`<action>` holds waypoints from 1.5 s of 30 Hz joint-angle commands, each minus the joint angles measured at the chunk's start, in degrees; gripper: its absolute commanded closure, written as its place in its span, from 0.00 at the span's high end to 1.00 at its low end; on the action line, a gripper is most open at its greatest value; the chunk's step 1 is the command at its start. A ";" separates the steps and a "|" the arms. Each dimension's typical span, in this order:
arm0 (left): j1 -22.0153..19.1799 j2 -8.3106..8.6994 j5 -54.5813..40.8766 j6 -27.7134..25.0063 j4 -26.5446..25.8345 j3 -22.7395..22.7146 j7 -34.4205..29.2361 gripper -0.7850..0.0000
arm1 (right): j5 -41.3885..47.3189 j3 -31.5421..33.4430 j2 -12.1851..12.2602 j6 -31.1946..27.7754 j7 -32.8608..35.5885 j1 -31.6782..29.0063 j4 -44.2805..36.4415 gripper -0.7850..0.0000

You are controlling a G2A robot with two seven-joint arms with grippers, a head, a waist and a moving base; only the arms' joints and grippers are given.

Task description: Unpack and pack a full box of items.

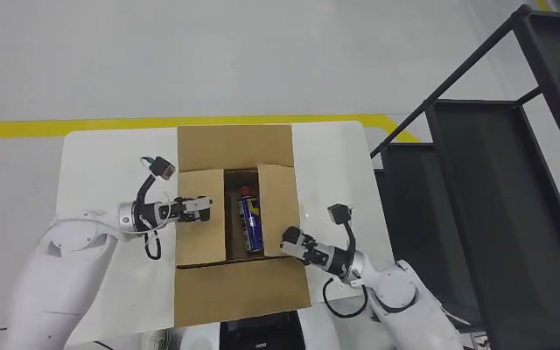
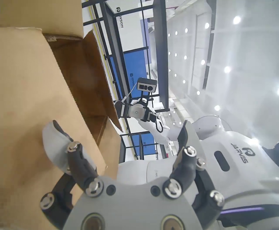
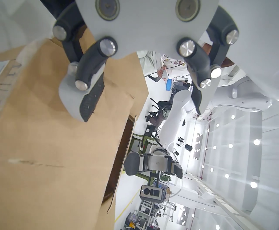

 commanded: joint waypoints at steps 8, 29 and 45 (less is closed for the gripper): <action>-3.54 -0.68 4.91 0.40 3.44 4.03 1.02 1.00 | -6.87 -3.80 0.04 2.08 -2.76 2.05 1.85 1.00; -5.14 -0.68 4.79 1.97 8.08 4.73 -0.41 1.00 | -15.11 -9.76 0.29 6.65 -7.20 5.62 2.28 1.00; -3.24 -0.12 0.52 0.89 3.94 2.06 -1.90 1.00 | -17.34 -12.89 0.49 9.11 -8.73 7.81 3.04 1.00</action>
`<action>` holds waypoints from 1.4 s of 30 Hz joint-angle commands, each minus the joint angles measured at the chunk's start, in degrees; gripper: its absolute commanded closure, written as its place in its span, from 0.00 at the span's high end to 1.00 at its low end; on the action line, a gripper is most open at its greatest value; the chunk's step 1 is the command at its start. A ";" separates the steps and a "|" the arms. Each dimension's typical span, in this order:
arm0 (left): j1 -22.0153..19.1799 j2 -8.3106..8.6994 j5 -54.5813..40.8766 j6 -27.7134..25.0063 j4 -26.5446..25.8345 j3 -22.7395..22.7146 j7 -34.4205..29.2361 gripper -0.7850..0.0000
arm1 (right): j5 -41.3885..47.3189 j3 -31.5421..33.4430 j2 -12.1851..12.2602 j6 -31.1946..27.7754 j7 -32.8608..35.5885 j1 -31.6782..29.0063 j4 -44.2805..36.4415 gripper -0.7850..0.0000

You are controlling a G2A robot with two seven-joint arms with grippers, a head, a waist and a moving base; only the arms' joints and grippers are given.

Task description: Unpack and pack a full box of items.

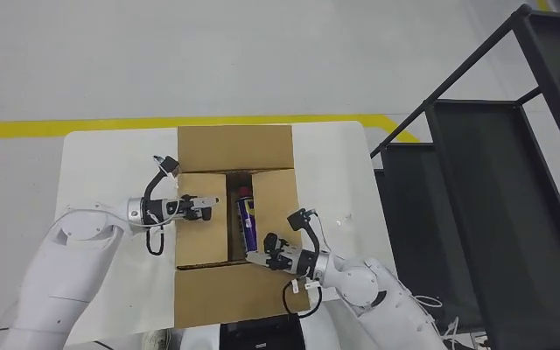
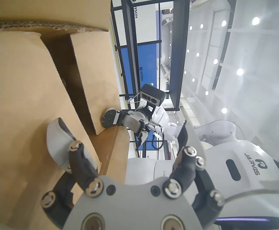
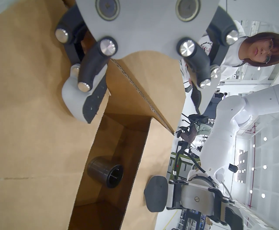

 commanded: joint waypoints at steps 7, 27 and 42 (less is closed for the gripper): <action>3.37 0.64 -5.83 -3.46 -3.85 -4.48 -0.03 1.00 | 5.90 1.50 0.64 -6.42 -0.98 -2.21 -5.23 1.00; 14.27 2.65 -18.94 -12.15 -1.41 -21.42 -4.29 1.00 | 21.54 26.21 6.02 -9.88 19.12 -15.66 -7.94 1.00; 16.00 2.57 -17.86 -14.59 -0.04 -22.82 -3.03 1.00 | 18.41 17.33 6.73 -11.36 24.11 -20.28 -7.87 1.00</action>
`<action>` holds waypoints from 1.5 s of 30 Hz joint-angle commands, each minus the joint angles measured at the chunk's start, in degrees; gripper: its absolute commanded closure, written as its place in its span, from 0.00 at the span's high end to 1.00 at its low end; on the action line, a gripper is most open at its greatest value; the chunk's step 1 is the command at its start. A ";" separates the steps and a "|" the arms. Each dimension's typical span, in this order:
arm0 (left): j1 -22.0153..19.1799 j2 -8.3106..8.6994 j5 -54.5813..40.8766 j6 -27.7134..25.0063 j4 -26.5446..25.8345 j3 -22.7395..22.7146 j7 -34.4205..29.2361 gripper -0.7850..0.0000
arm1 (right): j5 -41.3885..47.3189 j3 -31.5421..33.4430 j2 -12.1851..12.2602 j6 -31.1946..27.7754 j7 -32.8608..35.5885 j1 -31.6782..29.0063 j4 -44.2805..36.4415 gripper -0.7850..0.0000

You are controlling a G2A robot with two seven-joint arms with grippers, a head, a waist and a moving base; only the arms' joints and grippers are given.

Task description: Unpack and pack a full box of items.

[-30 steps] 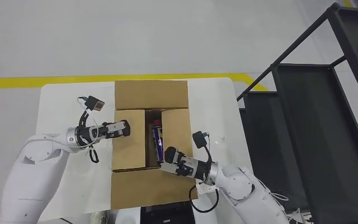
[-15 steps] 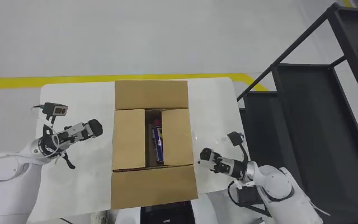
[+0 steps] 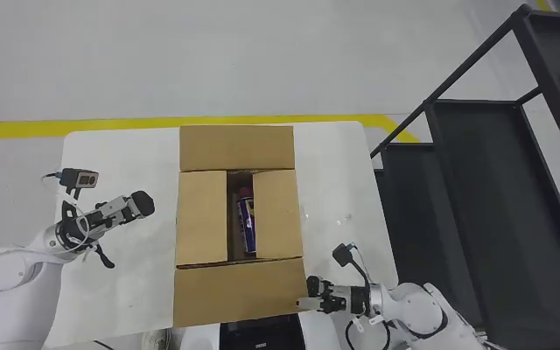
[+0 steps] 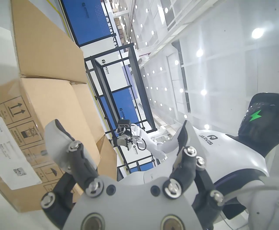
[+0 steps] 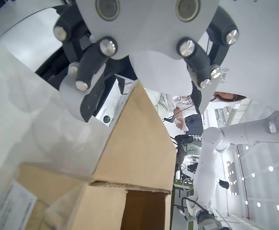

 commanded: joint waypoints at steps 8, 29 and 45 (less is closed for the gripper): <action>0.90 0.00 0.28 -0.50 -0.16 -0.72 0.34 1.00 | 13.71 -0.96 1.15 -4.45 6.47 -1.10 -7.48 1.00; -3.30 -0.18 5.01 -1.25 1.35 1.69 0.62 1.00 | 4.30 -13.75 -1.08 6.41 -16.38 19.29 5.02 1.00; -25.39 -2.77 14.86 -4.74 21.67 14.97 5.11 1.00 | -0.49 -16.44 -1.01 2.50 -19.38 19.41 4.41 1.00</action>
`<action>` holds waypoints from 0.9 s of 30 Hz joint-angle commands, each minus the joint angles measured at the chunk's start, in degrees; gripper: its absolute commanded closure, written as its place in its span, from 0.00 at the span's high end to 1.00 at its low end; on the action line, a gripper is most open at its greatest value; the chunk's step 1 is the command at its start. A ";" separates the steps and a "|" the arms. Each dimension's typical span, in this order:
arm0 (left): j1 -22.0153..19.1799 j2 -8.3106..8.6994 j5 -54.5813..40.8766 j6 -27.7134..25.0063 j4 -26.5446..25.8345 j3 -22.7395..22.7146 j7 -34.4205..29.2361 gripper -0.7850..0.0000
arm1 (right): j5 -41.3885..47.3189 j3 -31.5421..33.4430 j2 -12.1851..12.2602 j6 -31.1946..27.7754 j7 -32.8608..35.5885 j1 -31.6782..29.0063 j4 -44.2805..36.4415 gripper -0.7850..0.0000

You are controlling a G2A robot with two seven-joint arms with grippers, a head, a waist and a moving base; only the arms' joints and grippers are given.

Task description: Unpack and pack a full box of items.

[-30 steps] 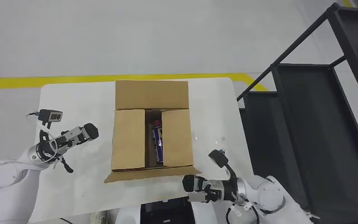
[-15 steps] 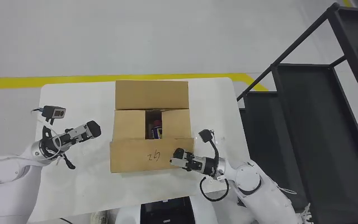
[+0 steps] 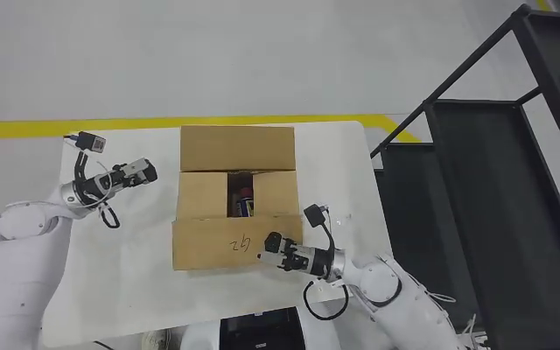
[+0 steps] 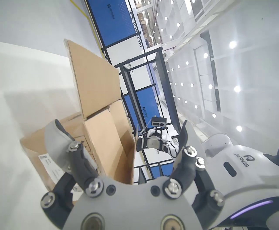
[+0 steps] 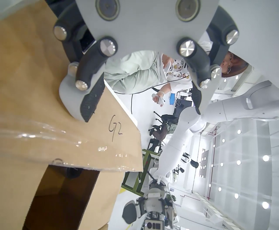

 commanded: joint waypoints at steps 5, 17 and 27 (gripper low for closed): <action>-7.39 -2.49 3.69 -2.76 6.68 8.00 4.78 1.00 | -0.21 0.15 0.37 -1.10 1.20 -0.39 -0.52 1.00; -15.75 -7.45 6.90 -10.97 17.51 17.62 16.94 1.00 | 1.56 1.15 1.01 -1.59 3.02 0.20 0.72 1.00; -16.01 -8.33 2.30 -15.50 14.26 18.90 14.64 1.00 | 1.52 1.23 1.35 -0.65 3.10 0.69 1.25 1.00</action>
